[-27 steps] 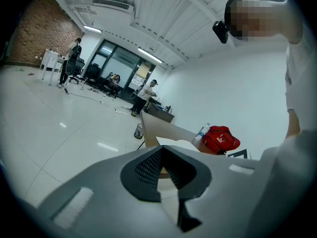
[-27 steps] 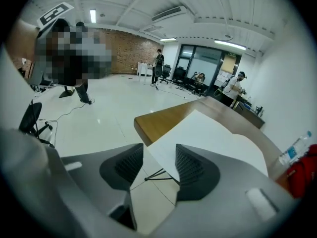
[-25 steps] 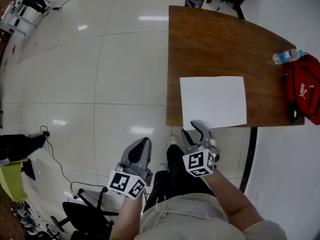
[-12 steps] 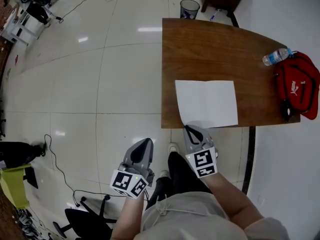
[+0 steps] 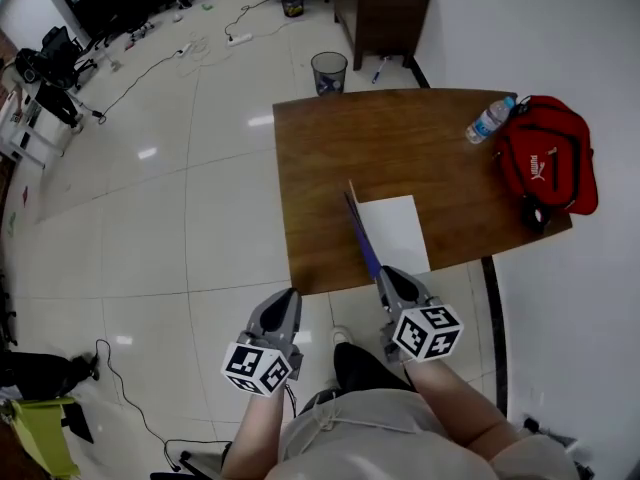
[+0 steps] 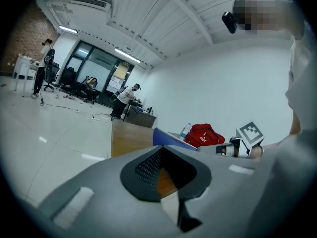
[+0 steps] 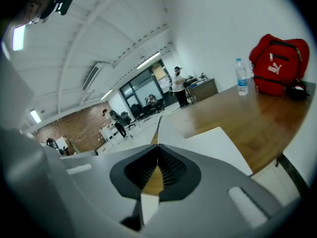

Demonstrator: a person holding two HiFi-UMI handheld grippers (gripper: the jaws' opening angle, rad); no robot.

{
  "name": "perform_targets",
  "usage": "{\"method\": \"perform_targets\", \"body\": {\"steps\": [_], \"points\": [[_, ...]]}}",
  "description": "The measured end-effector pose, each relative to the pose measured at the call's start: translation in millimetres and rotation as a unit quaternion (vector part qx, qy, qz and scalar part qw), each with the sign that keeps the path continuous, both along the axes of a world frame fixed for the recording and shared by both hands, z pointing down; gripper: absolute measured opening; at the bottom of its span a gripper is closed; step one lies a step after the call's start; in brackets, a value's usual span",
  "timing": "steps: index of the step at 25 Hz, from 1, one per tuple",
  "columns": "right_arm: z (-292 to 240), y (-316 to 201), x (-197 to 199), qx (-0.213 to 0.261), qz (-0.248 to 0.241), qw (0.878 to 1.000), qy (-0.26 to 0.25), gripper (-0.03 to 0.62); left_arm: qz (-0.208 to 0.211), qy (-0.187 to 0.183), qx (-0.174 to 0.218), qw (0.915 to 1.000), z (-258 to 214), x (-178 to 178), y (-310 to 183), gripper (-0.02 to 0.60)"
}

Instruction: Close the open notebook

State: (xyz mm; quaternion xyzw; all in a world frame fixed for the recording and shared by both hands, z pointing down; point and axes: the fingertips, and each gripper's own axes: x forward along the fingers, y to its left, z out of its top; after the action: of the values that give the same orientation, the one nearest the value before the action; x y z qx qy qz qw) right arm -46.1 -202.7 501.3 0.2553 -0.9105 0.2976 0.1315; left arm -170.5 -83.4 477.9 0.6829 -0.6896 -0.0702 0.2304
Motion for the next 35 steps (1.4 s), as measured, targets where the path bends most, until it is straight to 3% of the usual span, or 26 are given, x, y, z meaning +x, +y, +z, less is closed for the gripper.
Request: {"method": "perform_targets", "body": {"steps": [3, 7, 17, 24, 30, 34, 35], "points": [[10, -22, 39, -0.023, 0.062, 0.998, -0.001, 0.009, 0.017, -0.004, -0.002, 0.9998, -1, 10, -13, 0.003], [31, -40, 75, -0.017, 0.09, 0.995, 0.031, 0.009, 0.05, -0.021, -0.01, 0.9985, 6, 31, -30, 0.003], [105, -74, 115, -0.005, 0.1, 0.985, 0.141, 0.023, 0.08, 0.008, -0.059, 0.995, 60, 61, -43, 0.003], [142, -76, 118, -0.006, 0.083, 0.978, 0.194, 0.054, 0.078, 0.022, -0.074, 0.994, 80, 63, -43, 0.003], [128, -79, 117, 0.041, 0.078, 0.973, 0.213, 0.075, 0.066, 0.019, -0.066, 0.9955, 72, 56, -26, 0.003], [81, -76, 116, 0.091, 0.077, 0.975, 0.187, 0.074, 0.047, 0.002, -0.031, 0.9984, 38, 43, -16, 0.003], [67, -72, 115, 0.104, 0.077, 0.975, 0.179, 0.05, 0.041, -0.004, -0.019, 0.999, 26, 40, -11, 0.003]]}}
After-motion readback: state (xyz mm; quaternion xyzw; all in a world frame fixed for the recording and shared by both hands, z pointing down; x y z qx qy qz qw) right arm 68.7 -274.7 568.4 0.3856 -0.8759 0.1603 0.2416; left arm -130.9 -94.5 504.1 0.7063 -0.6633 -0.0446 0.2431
